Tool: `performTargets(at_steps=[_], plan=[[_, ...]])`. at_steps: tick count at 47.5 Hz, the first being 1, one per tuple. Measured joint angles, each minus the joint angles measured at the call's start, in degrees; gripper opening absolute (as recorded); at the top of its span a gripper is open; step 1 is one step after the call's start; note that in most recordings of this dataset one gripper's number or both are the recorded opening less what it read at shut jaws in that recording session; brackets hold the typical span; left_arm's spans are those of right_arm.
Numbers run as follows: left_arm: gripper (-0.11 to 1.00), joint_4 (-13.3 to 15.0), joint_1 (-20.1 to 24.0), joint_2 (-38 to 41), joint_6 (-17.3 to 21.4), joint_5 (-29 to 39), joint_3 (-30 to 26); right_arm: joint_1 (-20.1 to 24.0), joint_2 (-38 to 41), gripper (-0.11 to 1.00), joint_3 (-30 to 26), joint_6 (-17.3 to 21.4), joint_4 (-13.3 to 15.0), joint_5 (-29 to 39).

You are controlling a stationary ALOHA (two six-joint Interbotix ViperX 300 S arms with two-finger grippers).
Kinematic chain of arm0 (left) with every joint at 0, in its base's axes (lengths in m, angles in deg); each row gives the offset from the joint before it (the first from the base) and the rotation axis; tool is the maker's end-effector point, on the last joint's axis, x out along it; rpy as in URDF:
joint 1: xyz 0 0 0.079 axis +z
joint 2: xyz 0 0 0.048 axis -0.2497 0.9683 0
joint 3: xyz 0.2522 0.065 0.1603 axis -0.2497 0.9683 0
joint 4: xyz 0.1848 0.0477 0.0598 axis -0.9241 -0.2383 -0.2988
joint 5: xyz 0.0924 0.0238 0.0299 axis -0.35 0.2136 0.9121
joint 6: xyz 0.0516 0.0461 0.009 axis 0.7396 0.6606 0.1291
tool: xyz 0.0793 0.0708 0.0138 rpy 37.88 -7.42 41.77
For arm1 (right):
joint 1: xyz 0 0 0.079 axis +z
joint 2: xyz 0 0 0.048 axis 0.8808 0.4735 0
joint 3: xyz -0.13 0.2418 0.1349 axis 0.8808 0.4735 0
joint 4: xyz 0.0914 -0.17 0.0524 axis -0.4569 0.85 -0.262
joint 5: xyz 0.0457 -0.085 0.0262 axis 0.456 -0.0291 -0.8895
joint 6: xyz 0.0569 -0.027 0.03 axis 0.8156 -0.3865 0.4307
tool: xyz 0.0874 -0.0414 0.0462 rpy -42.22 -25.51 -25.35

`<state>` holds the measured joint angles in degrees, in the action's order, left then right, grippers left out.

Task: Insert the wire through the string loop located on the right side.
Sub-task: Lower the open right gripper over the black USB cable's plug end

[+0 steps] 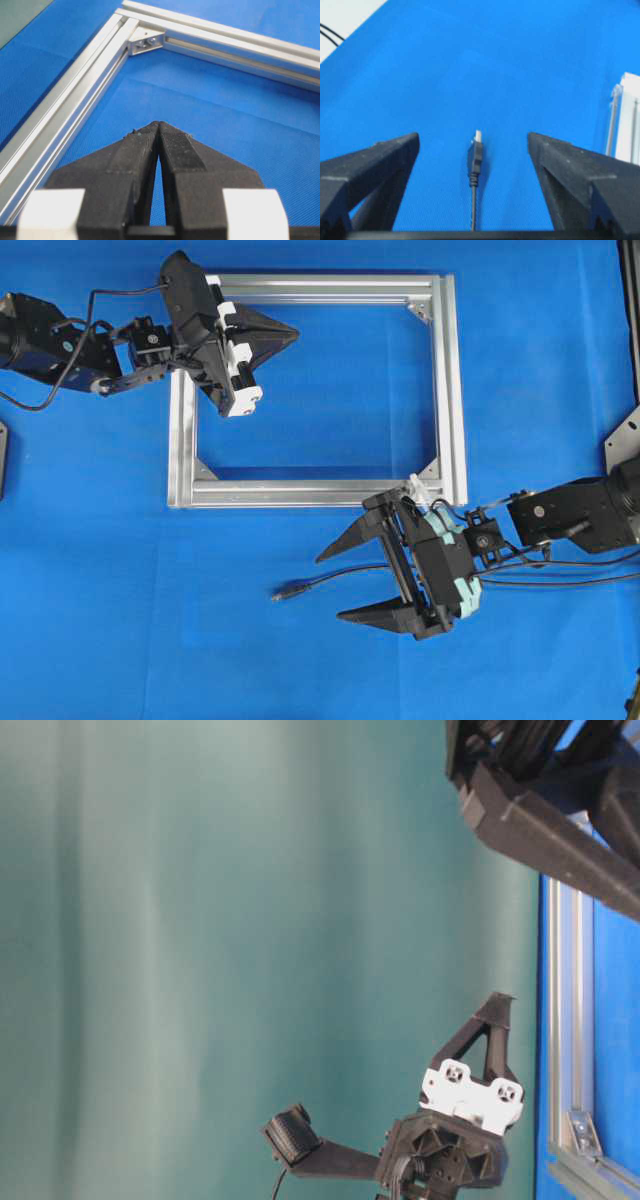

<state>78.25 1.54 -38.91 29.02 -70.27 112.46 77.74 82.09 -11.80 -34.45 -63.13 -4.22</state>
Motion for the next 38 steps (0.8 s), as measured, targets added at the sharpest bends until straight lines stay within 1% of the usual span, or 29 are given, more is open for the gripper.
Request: performTargets(at_steps=[8,13,28,38], plan=[[0.00,0.00,0.00,0.00,0.00,0.00,0.00,0.09,0.09,0.91,0.00,0.00,-0.97,0.26],[0.00,0.00,0.00,0.00,0.00,0.00,0.00,0.18,1.23,0.91,0.00,0.09,-2.72,0.18],[0.00,0.00,0.00,0.00,-0.18,0.00,0.00,1.76,7.91,0.90,-1.49,0.09,-6.33,0.18],[0.00,-0.09,0.00,0.00,-0.18,0.00,0.00,2.02,11.78,0.90,-2.90,0.09,-8.61,0.18]])
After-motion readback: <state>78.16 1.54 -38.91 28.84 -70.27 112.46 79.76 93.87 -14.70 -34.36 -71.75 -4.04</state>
